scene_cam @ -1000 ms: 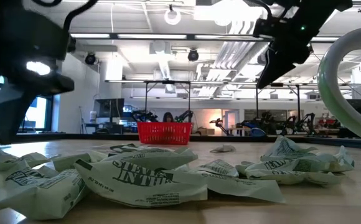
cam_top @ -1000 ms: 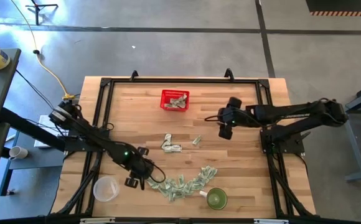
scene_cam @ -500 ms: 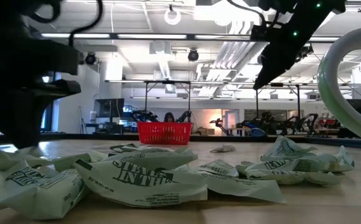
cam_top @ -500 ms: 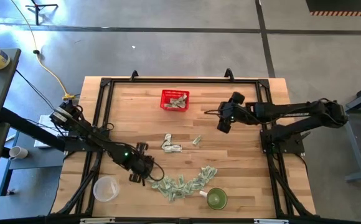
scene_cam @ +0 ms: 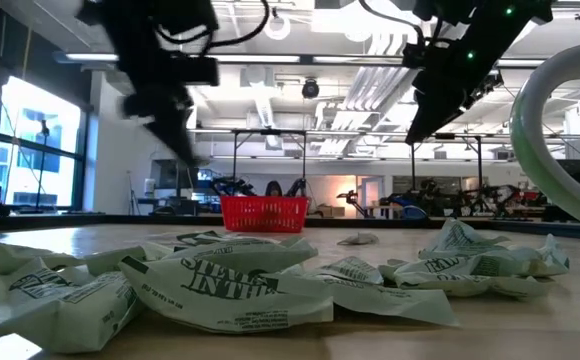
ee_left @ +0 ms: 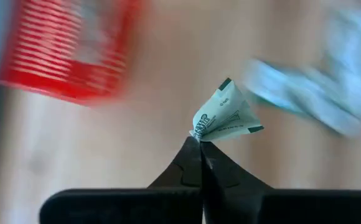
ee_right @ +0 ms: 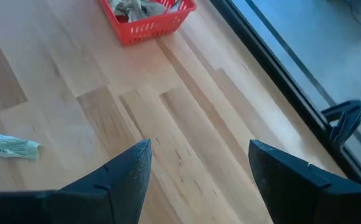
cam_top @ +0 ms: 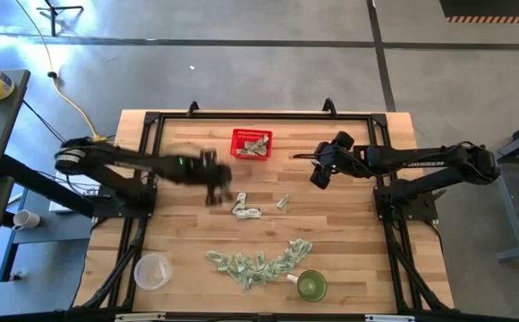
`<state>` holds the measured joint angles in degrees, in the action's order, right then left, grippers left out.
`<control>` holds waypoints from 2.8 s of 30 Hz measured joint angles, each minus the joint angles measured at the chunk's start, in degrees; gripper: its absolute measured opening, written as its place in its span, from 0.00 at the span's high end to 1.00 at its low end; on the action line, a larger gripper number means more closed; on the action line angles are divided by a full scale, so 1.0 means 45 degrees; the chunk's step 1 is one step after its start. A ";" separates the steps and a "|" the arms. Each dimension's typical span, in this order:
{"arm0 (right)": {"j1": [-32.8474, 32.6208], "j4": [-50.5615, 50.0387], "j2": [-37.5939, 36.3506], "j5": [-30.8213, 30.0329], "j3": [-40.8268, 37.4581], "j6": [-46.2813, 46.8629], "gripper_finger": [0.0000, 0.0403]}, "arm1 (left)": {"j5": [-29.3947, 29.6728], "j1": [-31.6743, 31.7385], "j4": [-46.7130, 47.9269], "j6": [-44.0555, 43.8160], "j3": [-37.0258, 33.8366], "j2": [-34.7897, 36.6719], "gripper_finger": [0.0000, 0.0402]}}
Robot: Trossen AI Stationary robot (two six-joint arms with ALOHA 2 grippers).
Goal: Pick and place items into bin
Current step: Put the light green stevia packet into the red bin
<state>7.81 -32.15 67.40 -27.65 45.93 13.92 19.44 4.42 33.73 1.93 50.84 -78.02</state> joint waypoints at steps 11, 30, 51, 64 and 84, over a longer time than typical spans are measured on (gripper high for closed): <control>-0.0507 -0.0233 0.0005 0.0043 0.0000 0.1264 0.36 | -0.4356 0.5619 -0.4696 0.3014 0.1634 -0.2188 0.93; -0.1882 -0.1059 0.0362 0.6853 0.0011 -0.4019 0.36 | -0.6948 0.4479 0.1441 0.0192 0.4514 -0.2674 0.40; -0.3972 -0.0833 0.2577 0.7170 0.0015 -0.0303 0.36 | -0.6011 0.0746 0.2234 -0.4140 0.4194 -0.1029 0.64; -0.5023 0.0644 0.3844 0.8072 0.0018 -0.4198 0.36 | -0.2580 -0.2753 0.2732 -0.7258 0.4189 -0.1029 0.65; -0.6916 0.3620 0.5789 0.7755 0.0019 -0.4194 0.36 | -0.0725 -0.4070 0.4085 -0.8771 0.4184 -0.1029 0.64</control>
<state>-23.31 -15.86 93.45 7.25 46.02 -4.95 16.17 -13.89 52.12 -37.54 69.67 -82.65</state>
